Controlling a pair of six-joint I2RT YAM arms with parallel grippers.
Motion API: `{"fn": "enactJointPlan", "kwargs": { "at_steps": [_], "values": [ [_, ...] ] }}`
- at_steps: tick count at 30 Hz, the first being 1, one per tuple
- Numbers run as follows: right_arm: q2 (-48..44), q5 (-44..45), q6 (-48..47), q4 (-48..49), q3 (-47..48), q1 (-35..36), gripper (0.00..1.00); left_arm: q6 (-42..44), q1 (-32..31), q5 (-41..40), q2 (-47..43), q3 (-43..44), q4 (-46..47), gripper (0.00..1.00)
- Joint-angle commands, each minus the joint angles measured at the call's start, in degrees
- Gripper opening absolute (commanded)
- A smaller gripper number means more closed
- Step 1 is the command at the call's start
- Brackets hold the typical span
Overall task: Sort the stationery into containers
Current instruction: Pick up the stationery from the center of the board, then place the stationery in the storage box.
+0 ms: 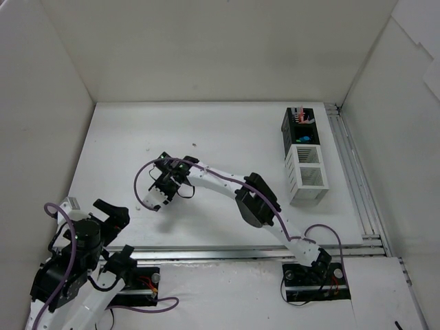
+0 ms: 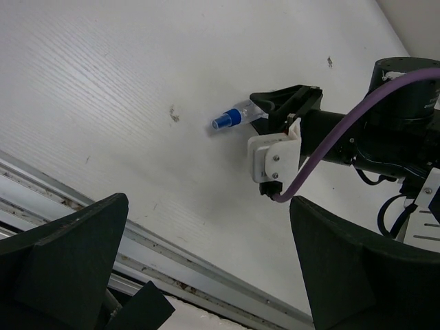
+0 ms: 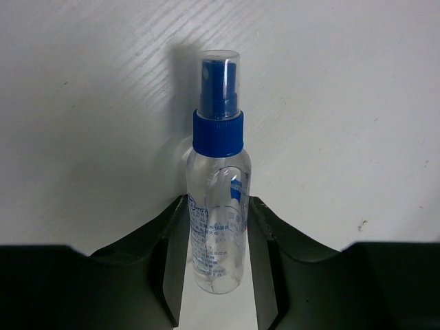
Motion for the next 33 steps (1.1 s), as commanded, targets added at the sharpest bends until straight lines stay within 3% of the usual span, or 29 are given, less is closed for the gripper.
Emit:
{"fn": "enactJointPlan", "kwargs": {
  "at_steps": [1, 5, 7, 8, 9, 12, 13, 19, 22, 28, 33],
  "values": [
    [-1.6, -2.5, 14.6, -1.7, 1.9, -1.7, 0.0, 1.3, 0.3, -0.6, 0.0, 1.9, 1.5, 0.99],
    [-9.2, -9.8, 31.0, 9.5, -5.8, -5.9, 0.0, 1.5, 0.3, -0.6, -0.9, 1.9, 1.6, 0.99],
    [-15.8, -10.1, 41.5, 22.8, -16.1, -8.0, 0.0, 1.4, 0.3, -0.6, -0.9, 1.9, 1.8, 0.99],
    [-21.2, -9.2, 47.8, 36.0, -21.1, -8.4, 0.0, 1.5, 0.3, -0.6, -0.9, 1.7, 2.0, 0.99],
    [-24.1, -8.0, 50.7, 43.6, -31.9, -8.8, 0.0, 1.5, 0.3, -0.6, -0.9, 1.6, 2.0, 1.0],
    [-33.7, 0.9, 60.8, 65.0, -48.6, -9.1, 0.0, 1.7, 0.3, -0.6, -0.4, 1.8, 2.4, 0.99],
    [-35.5, 5.7, 63.4, 67.0, -50.6, -9.3, 0.0, 1.7, 0.3, -0.6, -0.2, 2.1, 2.2, 0.99],
    [-50.4, 29.6, 79.0, 70.8, -63.1, -12.1, 0.0, 2.2, 0.3, -0.1, 0.0, 1.6, 3.8, 0.99],
    [-59.6, 35.7, 87.1, 70.7, -69.3, -16.9, 0.0, 3.1, 0.3, 1.1, 0.5, 0.0, 6.9, 1.0],
    [-78.8, 40.9, 96.4, 68.4, -82.8, -27.7, 0.0, 4.4, 0.3, 2.6, 5.6, -1.4, 11.8, 0.99],
    [-91.9, 45.6, 98.4, 52.7, -87.4, -35.1, 0.0, 6.4, 0.3, 4.3, 10.1, -1.8, 17.6, 0.99]
  ]
}}
